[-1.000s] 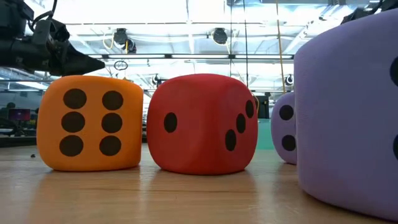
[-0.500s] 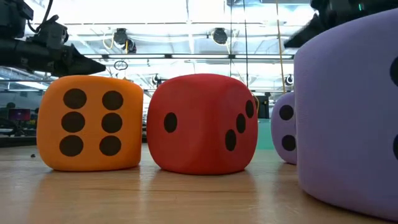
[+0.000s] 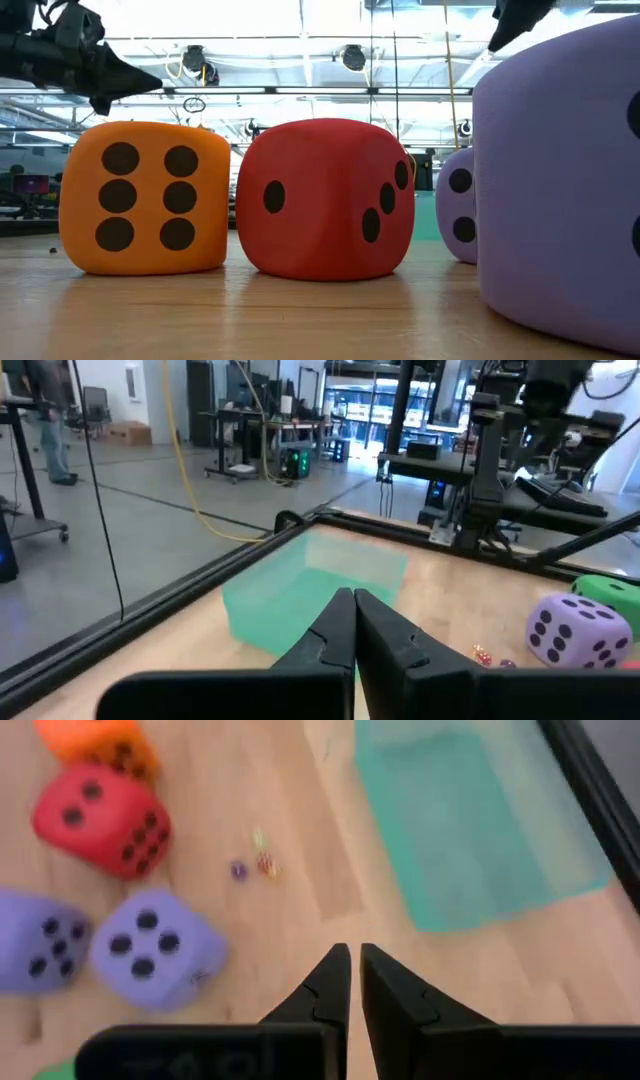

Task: Pick & Place Dice
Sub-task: Put the large green dice into the blue bin

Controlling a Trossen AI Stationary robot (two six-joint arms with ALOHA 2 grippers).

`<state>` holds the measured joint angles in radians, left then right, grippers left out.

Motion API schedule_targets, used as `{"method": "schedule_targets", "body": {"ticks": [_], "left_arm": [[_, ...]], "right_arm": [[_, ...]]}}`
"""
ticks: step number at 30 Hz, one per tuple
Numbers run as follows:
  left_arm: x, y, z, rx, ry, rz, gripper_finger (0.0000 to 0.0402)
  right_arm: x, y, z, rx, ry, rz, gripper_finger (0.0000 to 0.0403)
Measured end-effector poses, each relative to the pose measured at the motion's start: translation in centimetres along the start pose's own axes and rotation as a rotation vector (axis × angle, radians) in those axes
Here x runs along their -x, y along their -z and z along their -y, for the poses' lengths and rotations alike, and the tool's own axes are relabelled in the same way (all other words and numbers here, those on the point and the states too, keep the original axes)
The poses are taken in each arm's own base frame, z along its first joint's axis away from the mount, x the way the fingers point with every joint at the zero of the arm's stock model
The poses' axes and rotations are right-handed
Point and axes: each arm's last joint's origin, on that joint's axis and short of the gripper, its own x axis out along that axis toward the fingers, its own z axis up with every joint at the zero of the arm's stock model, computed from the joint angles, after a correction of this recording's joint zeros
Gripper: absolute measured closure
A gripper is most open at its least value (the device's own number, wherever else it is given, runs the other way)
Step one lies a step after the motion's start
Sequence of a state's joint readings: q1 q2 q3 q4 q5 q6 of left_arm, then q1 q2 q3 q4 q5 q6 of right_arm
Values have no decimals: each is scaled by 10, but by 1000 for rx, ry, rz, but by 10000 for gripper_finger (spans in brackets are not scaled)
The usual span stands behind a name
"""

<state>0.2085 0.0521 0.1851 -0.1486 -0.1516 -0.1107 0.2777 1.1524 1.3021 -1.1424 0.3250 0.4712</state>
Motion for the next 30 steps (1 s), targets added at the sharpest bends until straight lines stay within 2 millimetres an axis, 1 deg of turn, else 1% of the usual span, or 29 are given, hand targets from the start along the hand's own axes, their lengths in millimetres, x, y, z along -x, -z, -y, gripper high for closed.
{"method": "schedule_targets", "body": {"ticks": [3,7,11,16,20,22,25,30], "left_arm": [[0,4,0,10,-2,-37,379],[1,12,-1,44,-12,-123,370],[1,17,-1,53,-4,-178,369],[1,17,-1,79,-5,-173,369],[1,17,-1,80,-4,-173,369],[1,17,-1,80,-4,-172,369],[1,17,-1,78,-5,-172,369],[1,13,-1,26,-8,-129,369]], "right_arm": [[-2,-9,-18,14,-64,-63,370],[-5,-13,-35,-1,-168,-165,322],[-7,-7,-46,-37,-177,-231,254],[-4,-2,-55,-65,-206,-248,157],[0,2,-63,-133,-287,-320,87],[-1,5,-70,-160,-327,-343,61],[-5,16,-82,-157,-315,-391,40],[-15,30,-99,-114,-278,-451,35]]}}
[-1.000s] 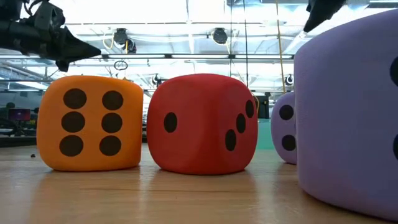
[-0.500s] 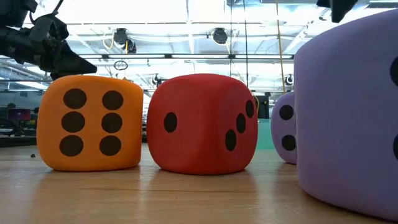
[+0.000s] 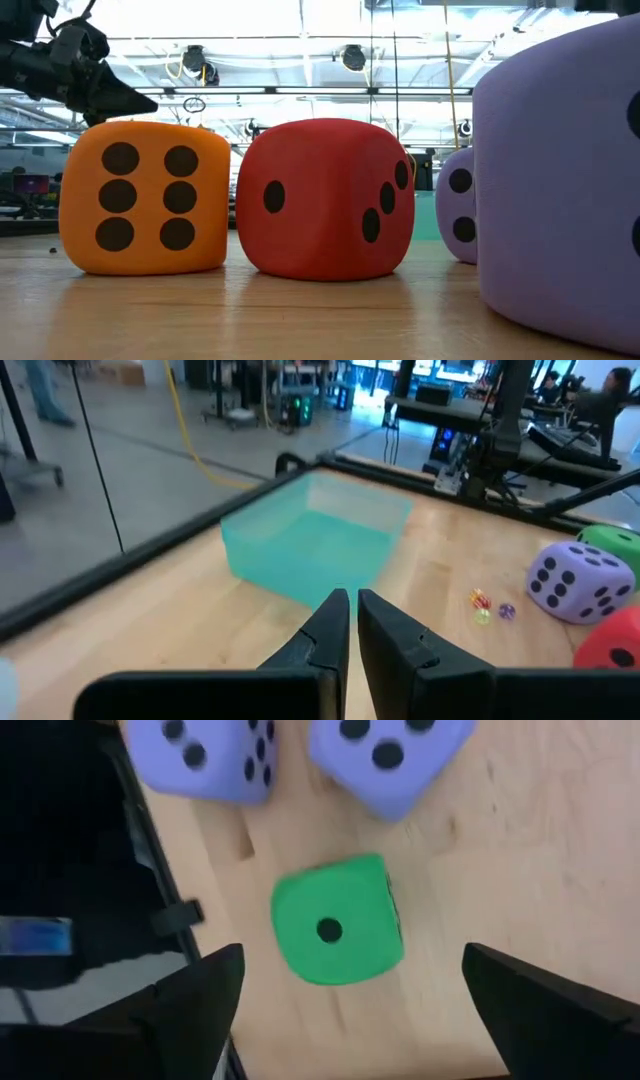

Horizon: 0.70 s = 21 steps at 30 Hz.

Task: Pick & Place Dice
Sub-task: Put the large green dice into the blue bin

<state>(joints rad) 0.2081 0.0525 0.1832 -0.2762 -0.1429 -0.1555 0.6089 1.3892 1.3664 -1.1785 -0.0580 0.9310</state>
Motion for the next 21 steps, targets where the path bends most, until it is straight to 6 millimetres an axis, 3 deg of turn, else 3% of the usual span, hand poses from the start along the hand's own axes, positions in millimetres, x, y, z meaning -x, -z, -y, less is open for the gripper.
{"method": "schedule_targets", "body": {"ticks": [6,21], "left_arm": [[0,-7,1,-12,-5,73,369],[0,-5,0,12,-6,49,369]], "right_arm": [[-21,7,-9,47,33,-36,35],[-63,17,-19,115,82,6,35]]}}
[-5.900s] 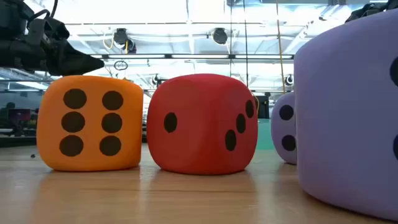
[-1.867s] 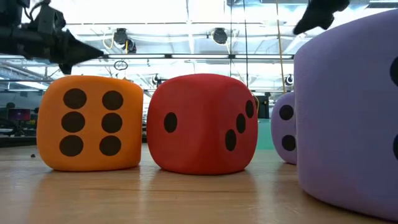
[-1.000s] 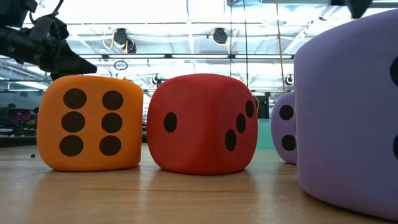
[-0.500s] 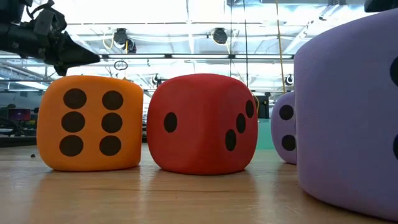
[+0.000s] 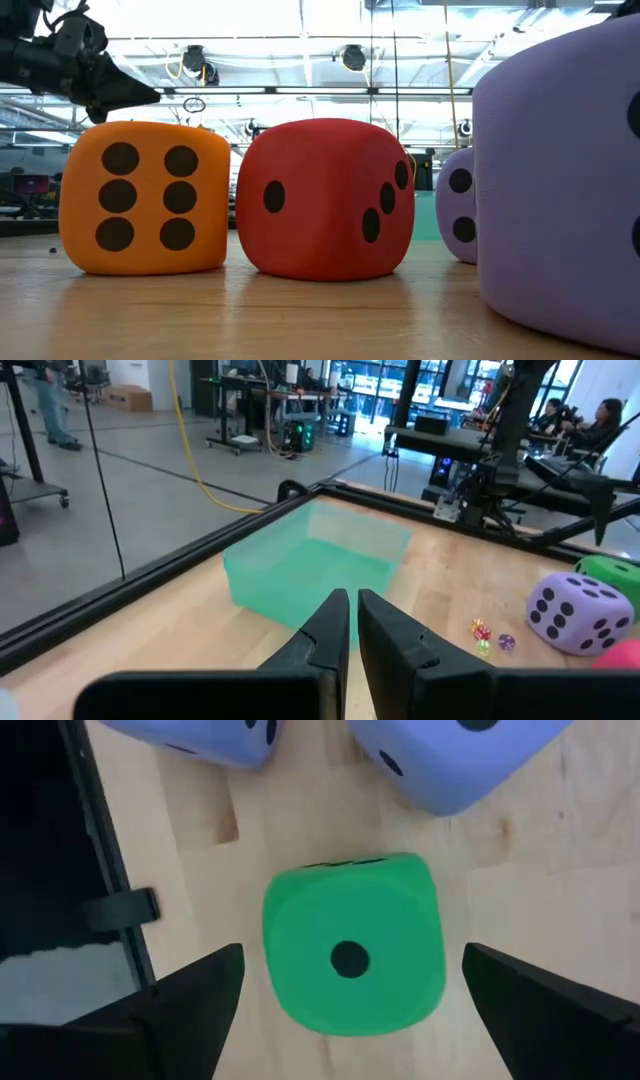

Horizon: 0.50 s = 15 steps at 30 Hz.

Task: Pick & Place Dice
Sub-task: Put the large green dice into the blue bin

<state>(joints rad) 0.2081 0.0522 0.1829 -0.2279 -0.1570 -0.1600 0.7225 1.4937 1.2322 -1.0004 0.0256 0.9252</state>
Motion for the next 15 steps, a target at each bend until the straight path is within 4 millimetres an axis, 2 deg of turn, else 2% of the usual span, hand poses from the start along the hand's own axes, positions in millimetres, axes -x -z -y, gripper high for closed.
{"method": "schedule_targets", "body": {"ticks": [8,15], "left_arm": [[0,2,0,-3,-2,-17,369],[0,2,0,4,0,-17,369]], "right_arm": [[-9,13,-6,12,15,42,35],[-19,20,-13,103,64,119,54]]}}
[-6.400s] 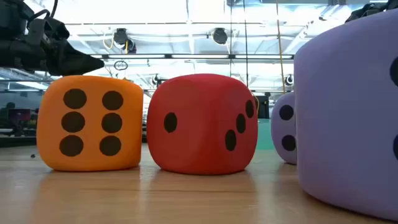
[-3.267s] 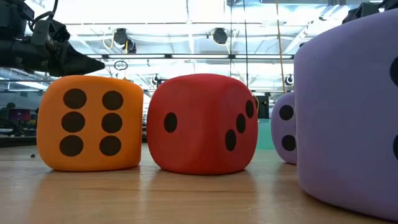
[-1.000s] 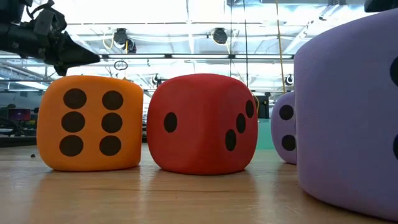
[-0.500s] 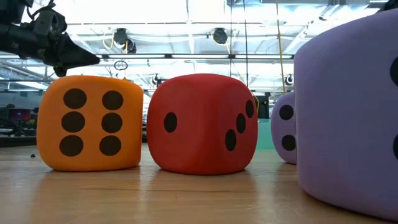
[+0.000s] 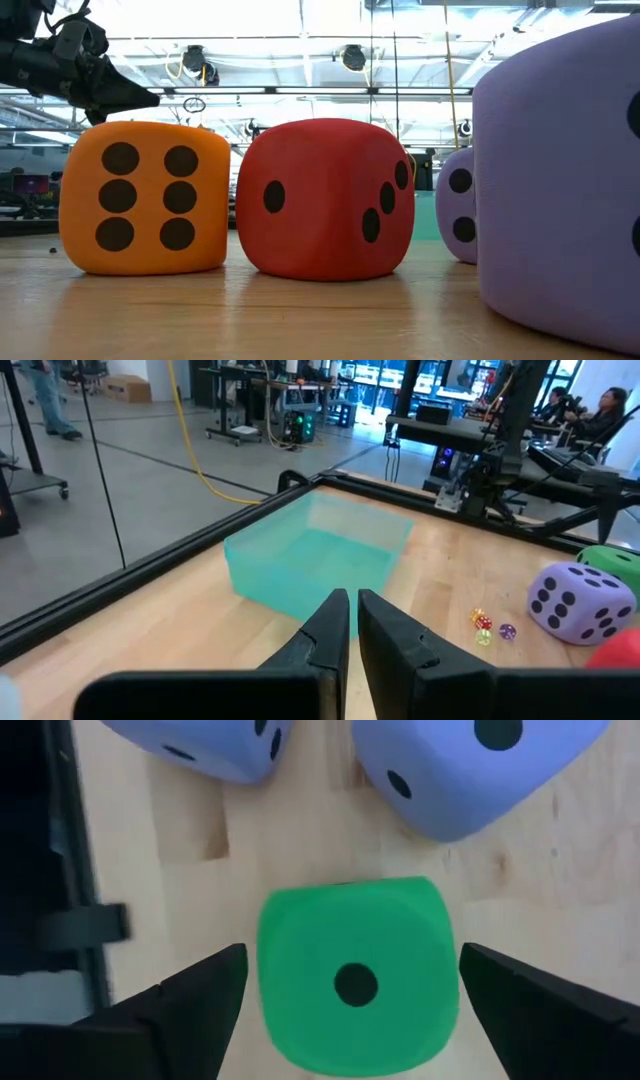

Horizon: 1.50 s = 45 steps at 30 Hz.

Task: Pick & Place Dice
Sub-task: Put the large green dice into the blue bin

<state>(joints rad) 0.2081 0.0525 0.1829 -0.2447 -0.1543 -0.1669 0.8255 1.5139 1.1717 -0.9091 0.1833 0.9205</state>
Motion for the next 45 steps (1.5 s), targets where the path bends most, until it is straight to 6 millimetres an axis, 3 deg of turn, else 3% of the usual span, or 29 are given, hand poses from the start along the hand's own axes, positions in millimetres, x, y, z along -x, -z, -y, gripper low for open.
{"method": "schedule_targets", "body": {"ticks": [20,31,45], "left_arm": [[0,2,0,17,12,-18,369],[0,2,0,16,12,-19,369],[0,2,0,-5,16,-19,369]], "right_arm": [[-14,3,-1,32,57,-48,64],[-47,21,14,4,48,-123,64],[-55,21,24,-8,31,-187,64]]}}
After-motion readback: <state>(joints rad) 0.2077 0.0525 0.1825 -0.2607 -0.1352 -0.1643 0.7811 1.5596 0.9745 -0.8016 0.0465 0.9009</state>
